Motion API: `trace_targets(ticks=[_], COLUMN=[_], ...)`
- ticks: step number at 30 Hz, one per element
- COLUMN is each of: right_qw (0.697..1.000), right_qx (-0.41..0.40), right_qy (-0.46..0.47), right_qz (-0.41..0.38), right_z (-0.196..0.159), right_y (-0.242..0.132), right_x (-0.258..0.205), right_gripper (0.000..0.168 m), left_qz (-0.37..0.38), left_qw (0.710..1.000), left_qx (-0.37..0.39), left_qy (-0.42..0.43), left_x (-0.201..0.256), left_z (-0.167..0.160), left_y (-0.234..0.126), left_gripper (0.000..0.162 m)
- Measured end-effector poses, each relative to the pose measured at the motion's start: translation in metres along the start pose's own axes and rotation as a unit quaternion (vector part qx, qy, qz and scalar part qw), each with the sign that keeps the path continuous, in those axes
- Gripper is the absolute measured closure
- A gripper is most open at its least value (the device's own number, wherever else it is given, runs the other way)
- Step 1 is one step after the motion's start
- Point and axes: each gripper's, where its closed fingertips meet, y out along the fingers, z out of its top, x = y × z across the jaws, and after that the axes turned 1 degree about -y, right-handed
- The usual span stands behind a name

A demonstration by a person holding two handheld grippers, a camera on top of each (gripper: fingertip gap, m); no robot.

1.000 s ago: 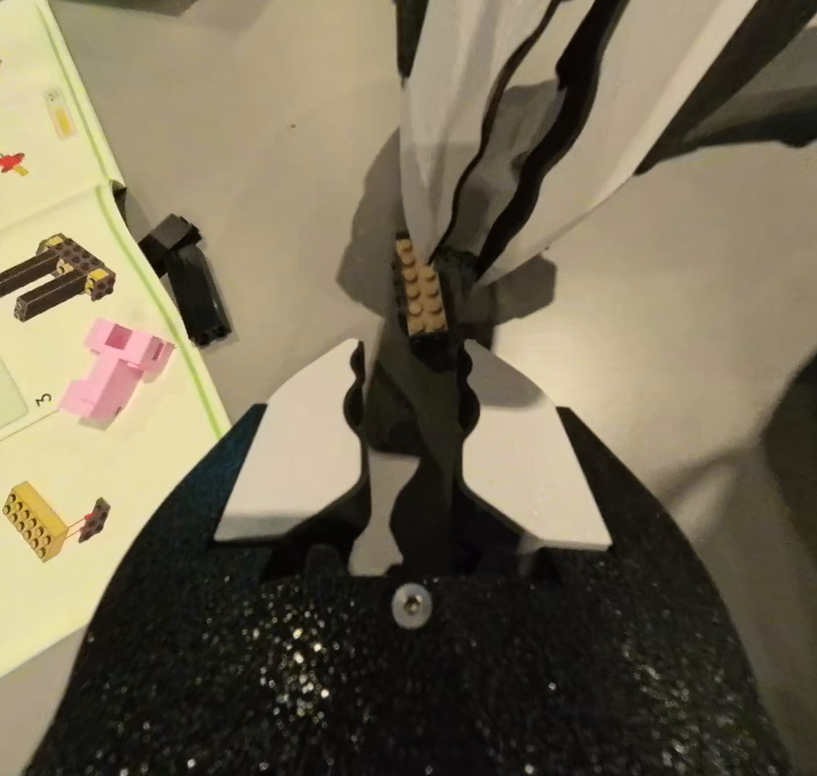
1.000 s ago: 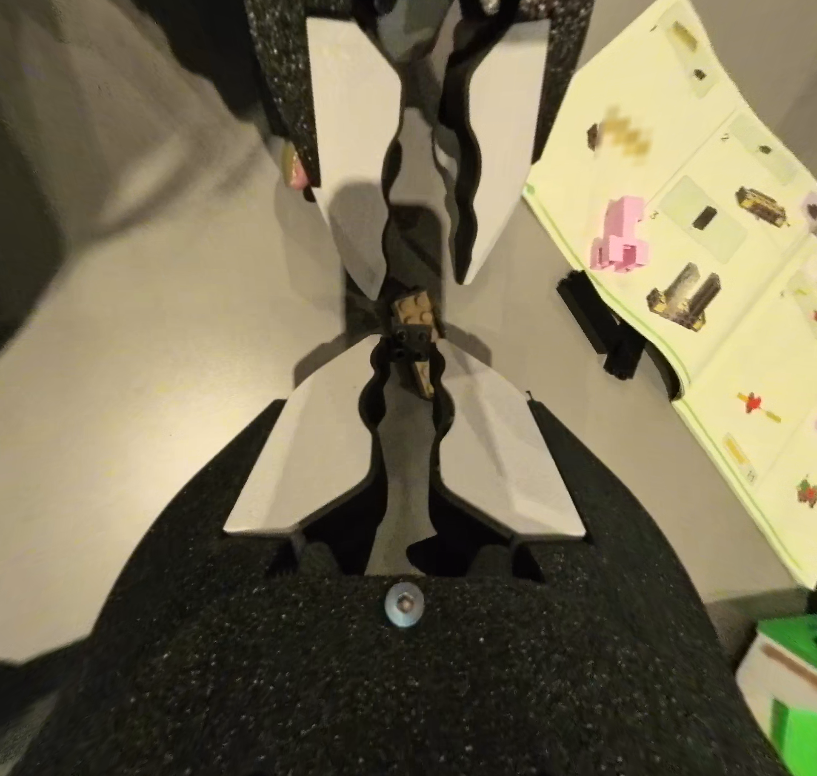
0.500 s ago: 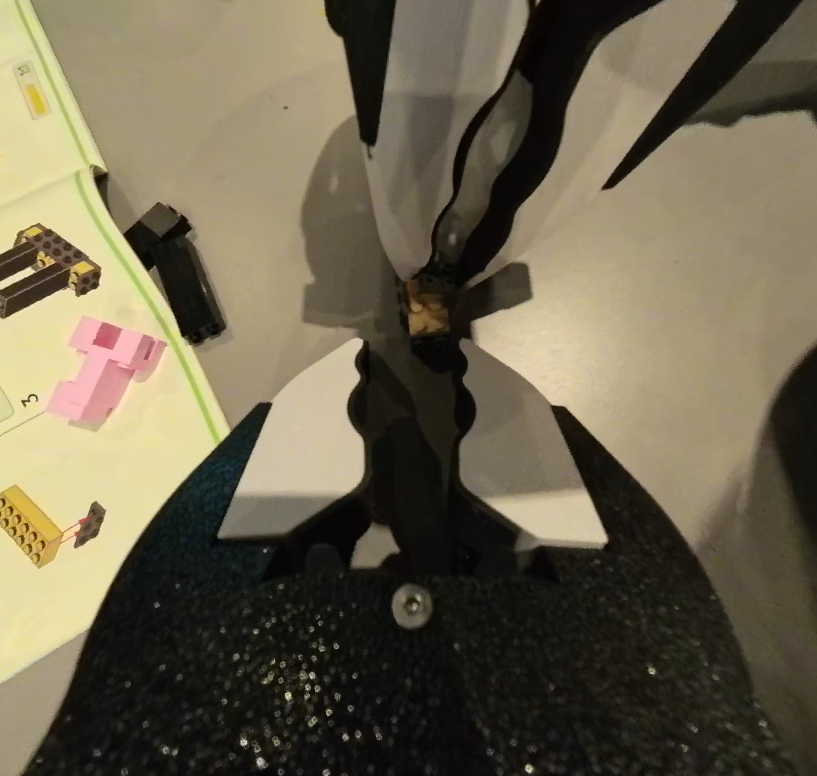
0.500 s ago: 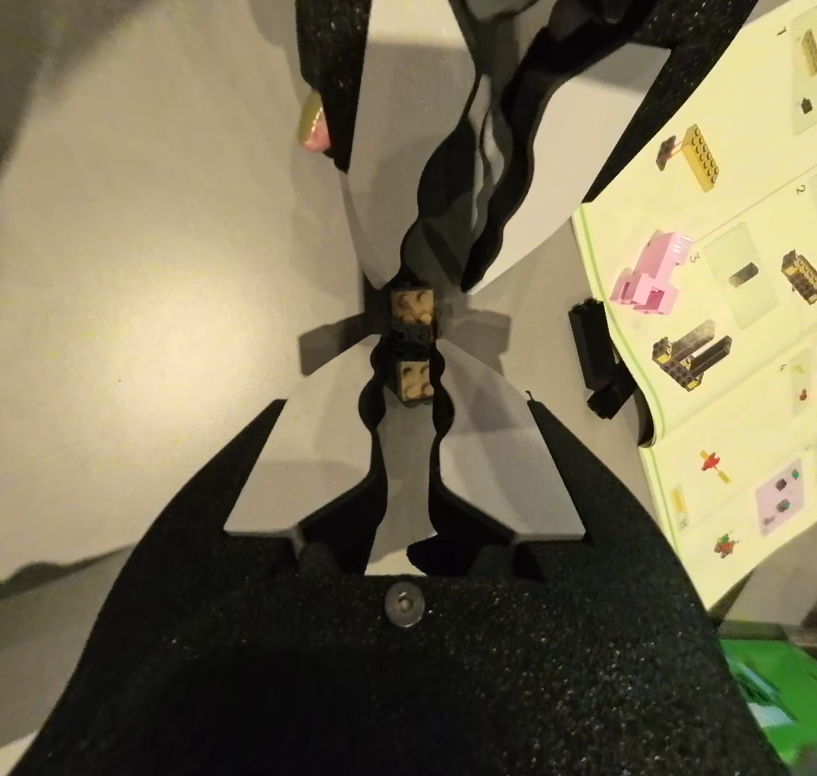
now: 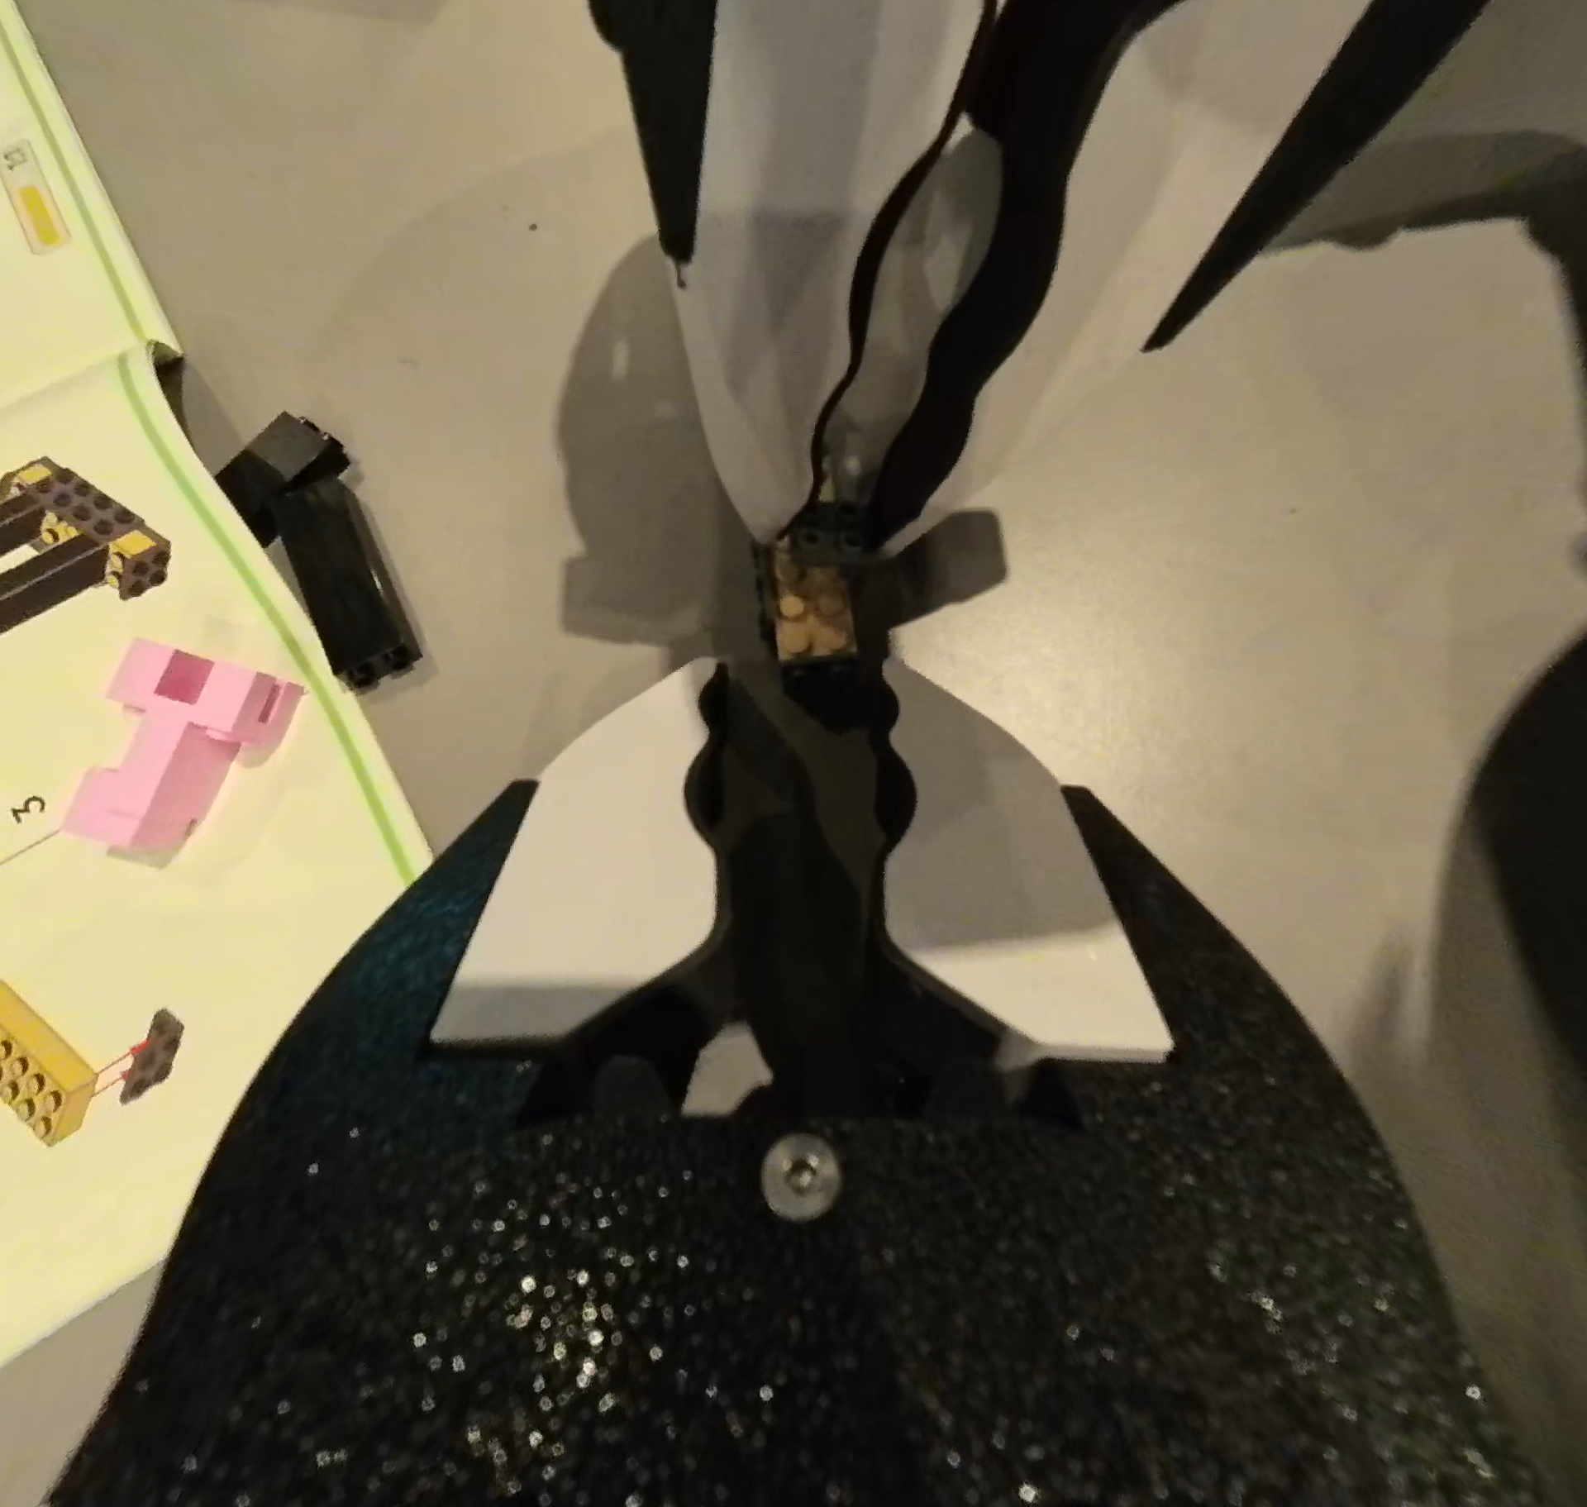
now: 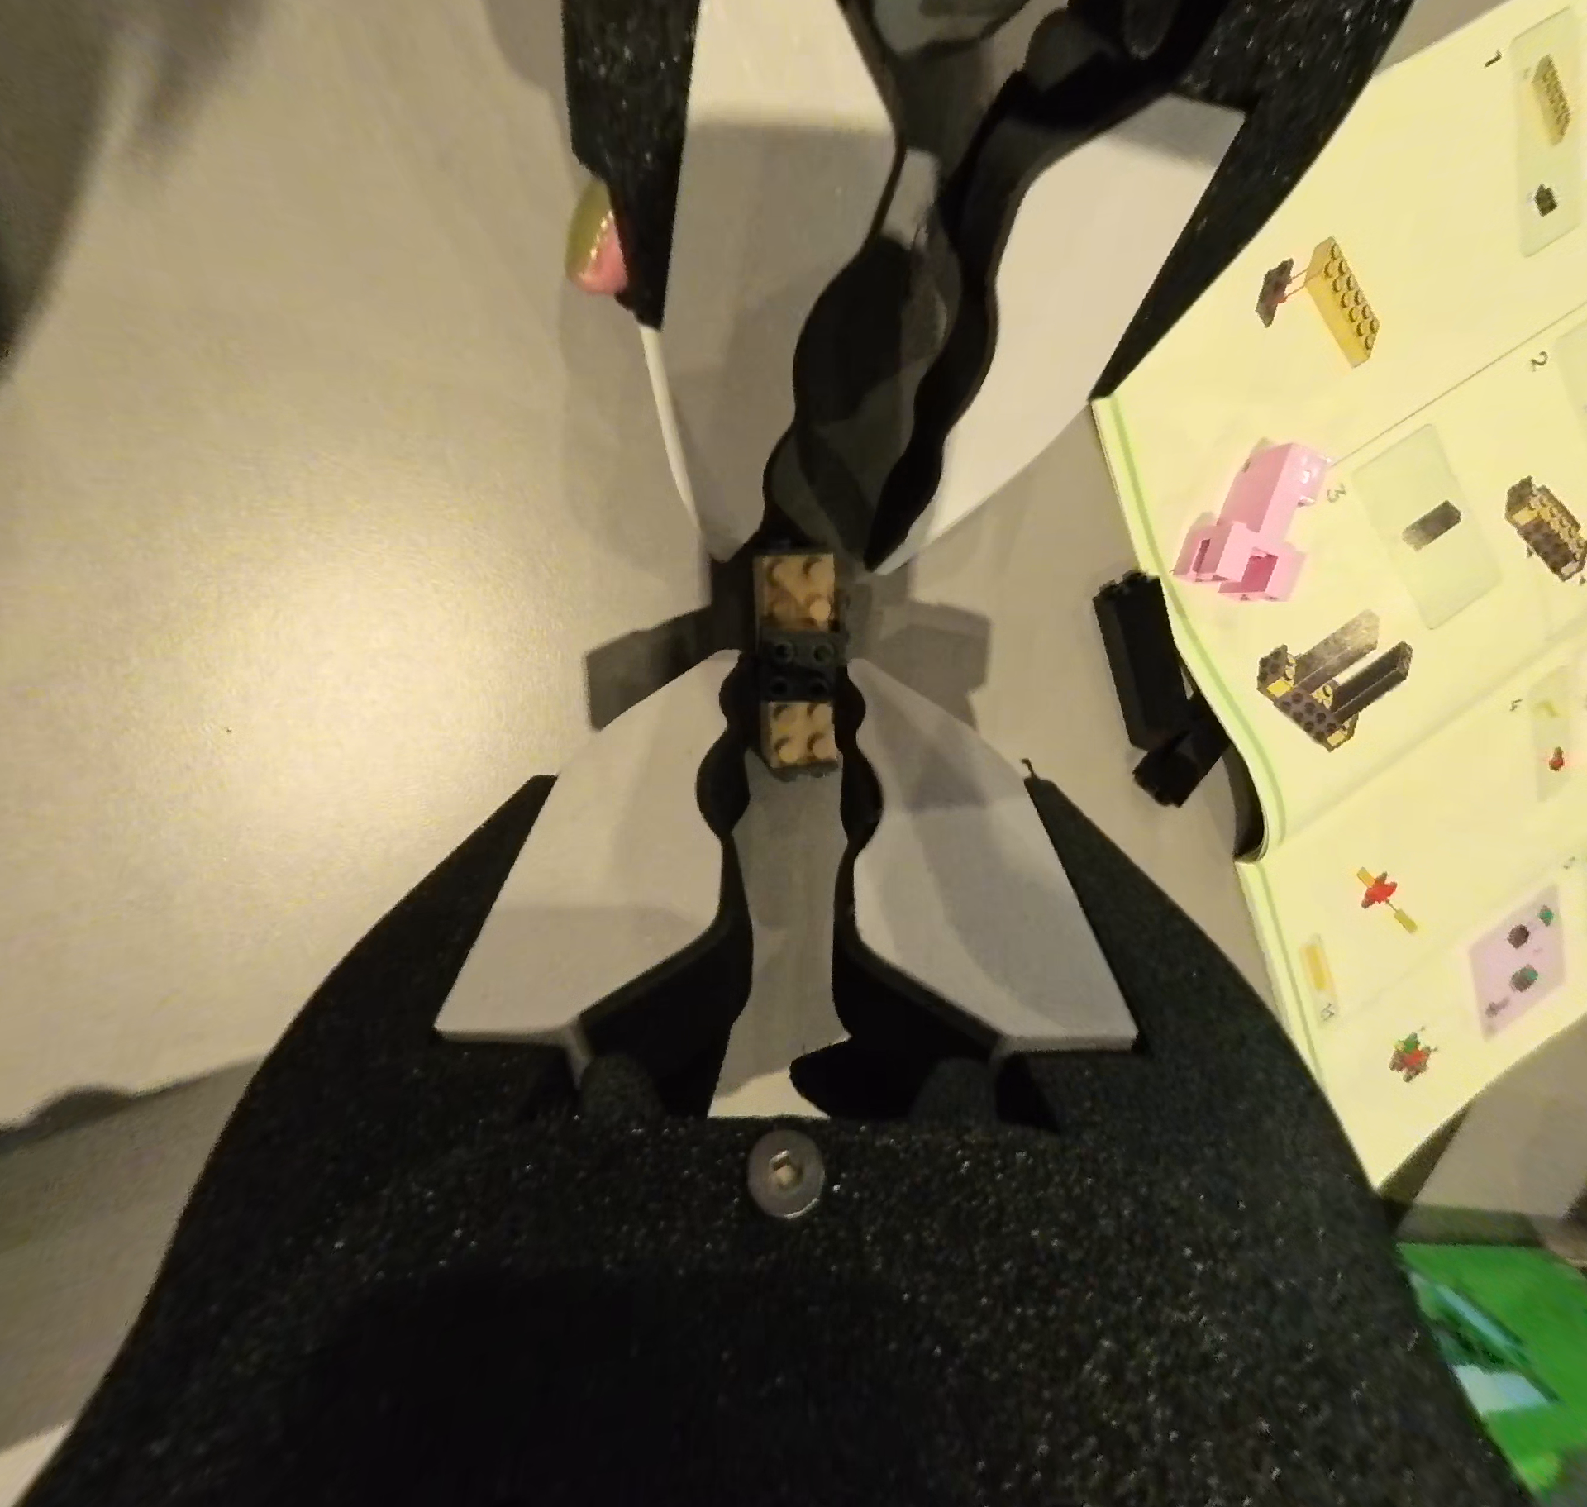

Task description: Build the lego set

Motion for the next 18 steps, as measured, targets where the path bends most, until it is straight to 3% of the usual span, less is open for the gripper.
trace_targets(ticks=[18], right_qw=[1.0], right_qx=[-0.013], right_qy=[-0.006], right_qz=[-0.026], right_z=[-0.002], right_y=[-0.012], right_x=[0.0], right_gripper=[0.152], left_qz=[-0.005], left_qw=[1.0], left_qx=[-0.001], left_qy=[0.001], left_x=[0.001], left_z=[0.001], left_y=[0.001], left_gripper=[0.135])
